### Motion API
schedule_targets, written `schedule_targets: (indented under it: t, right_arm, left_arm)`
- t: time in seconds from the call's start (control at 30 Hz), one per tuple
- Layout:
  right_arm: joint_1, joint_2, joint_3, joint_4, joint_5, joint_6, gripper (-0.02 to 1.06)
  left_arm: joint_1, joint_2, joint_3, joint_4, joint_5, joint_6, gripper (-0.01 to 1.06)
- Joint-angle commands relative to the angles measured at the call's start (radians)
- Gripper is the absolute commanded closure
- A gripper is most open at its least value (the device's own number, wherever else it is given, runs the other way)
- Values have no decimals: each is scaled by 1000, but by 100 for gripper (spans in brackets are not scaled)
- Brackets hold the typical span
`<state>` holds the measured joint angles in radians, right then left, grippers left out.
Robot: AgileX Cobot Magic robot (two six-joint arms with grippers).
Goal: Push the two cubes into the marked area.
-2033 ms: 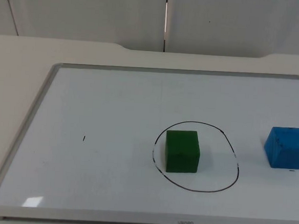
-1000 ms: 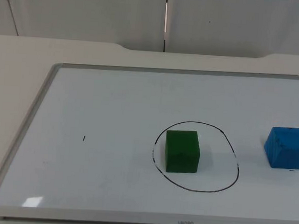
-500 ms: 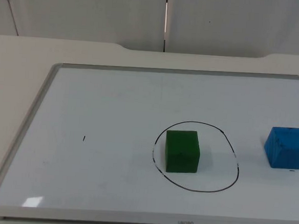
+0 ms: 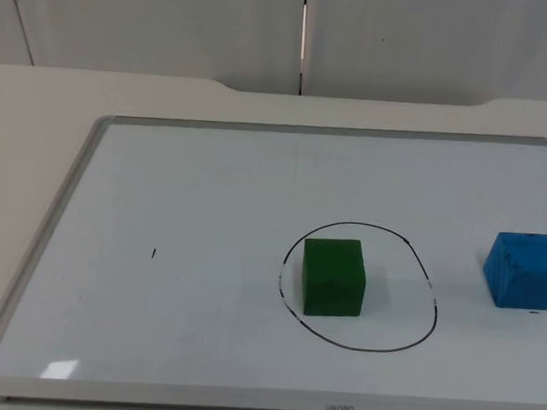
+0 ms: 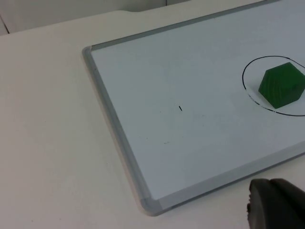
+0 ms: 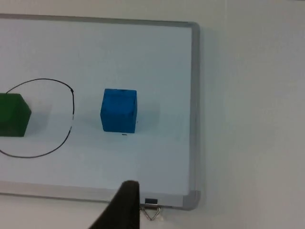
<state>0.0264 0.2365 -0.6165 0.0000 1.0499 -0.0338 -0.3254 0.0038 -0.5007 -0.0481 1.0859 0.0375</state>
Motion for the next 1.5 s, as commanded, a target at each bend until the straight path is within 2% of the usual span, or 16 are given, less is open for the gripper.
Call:
schedule_targets:
  t: [0.0,0.33,0.5,0.73,0.97,1.33,1.47]
  right_arm:
    - [-5,54,-42,-28,-22,0,1]
    - [-5,308,-248,-56,-50,4,1]
    - [-5,425,-308,-58,-62,15,1]
    - [-5,566,-330,-76,-100,26,5]
    - [-5,760,-330,-76,-178,34,11]
    - [-5,940,-330,-48,-325,17,11]
    - [-5,1009,-330,-84,-349,21,11]
  left_arm:
    - [3,-4,6,7,-10,-6,105]
    - [3,-4,6,-12,-10,-6,105]
    - [3,-4,6,-12,-10,-6,105]
    - [3,-4,6,-12,-10,-6,105]
    - [3,-4,6,-12,-10,-6,105]
    - [3,-4,6,-12,-10,-6,105]
    - [3,-4,6,-12,-10,-6,105]
